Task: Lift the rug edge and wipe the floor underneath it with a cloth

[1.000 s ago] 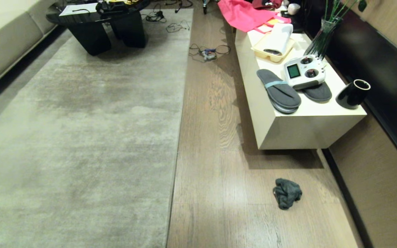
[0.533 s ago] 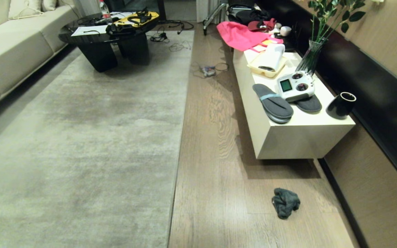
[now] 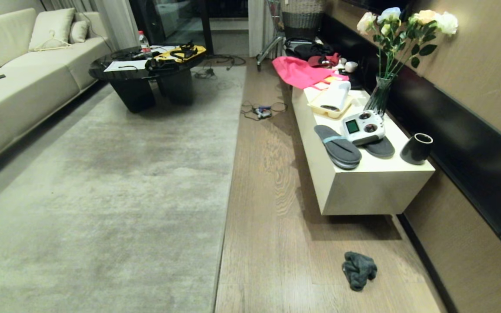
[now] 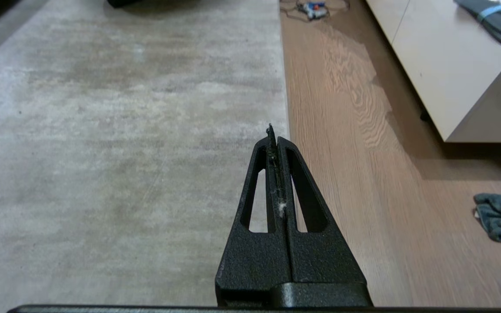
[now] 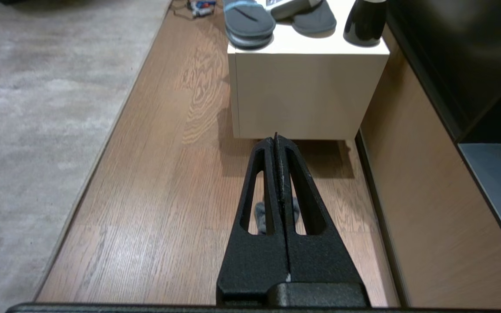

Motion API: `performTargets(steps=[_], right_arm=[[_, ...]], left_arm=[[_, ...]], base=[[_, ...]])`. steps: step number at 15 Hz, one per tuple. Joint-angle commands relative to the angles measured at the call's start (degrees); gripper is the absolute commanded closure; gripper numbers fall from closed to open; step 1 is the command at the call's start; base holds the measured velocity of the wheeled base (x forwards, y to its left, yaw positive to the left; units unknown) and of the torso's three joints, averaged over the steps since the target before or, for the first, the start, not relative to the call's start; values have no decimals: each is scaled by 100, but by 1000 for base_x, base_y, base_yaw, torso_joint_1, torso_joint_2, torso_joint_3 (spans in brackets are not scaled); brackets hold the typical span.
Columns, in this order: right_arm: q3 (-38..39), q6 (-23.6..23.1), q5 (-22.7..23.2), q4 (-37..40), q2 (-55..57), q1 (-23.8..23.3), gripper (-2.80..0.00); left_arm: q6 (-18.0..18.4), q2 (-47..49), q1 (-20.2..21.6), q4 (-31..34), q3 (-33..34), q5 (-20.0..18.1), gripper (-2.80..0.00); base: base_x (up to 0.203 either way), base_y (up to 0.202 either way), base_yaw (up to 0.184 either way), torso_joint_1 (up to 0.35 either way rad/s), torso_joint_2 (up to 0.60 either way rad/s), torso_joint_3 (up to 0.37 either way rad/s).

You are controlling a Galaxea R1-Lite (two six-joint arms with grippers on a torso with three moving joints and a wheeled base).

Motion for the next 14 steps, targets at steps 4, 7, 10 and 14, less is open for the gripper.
performTargets(steps=[4,7,10,14], right_arm=[[0,1,2,-3,7,1,0],[0,1,2,-3,7,1,0],[0,-1,2,-3,7,1,0],[0,2,2,-3,7,1,0]], left_arm=[[-2,0,1,-2,0,0,0],[-2,0,1,-2,0,0,0],[1,0,9,-2,0,0,0],[7,0,1,-2,0,0,0]], base=[[0,0,0,4,2,193],[0,0,0,0,0,0],[0,0,0,0,0,0],[0,0,0,1,-1,48]])
